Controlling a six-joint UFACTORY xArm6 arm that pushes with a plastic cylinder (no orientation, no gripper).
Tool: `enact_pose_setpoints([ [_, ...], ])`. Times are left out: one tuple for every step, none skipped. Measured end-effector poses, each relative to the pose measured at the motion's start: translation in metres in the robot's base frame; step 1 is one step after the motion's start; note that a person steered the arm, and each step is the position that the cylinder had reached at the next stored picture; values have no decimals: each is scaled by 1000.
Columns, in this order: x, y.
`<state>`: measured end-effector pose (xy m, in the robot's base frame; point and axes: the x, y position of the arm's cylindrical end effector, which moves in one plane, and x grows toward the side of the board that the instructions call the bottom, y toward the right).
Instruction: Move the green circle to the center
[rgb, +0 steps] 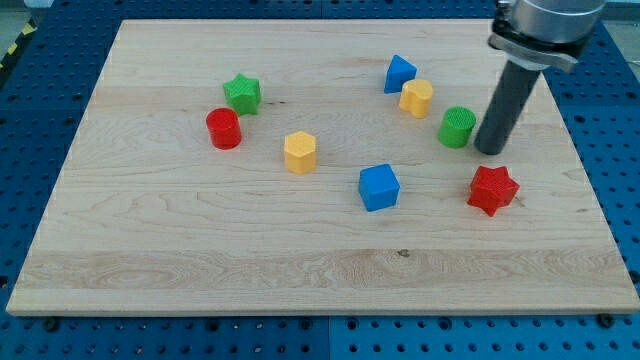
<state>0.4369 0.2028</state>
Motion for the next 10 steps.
enact_pose_setpoints([
  [-1,12],
  [-13,12],
  [-18,11],
  [-18,-3],
  [-18,-40],
  [-18,-70],
  [-20,-97],
  [-34,-117],
  [-58,-136],
  [-80,-159],
])
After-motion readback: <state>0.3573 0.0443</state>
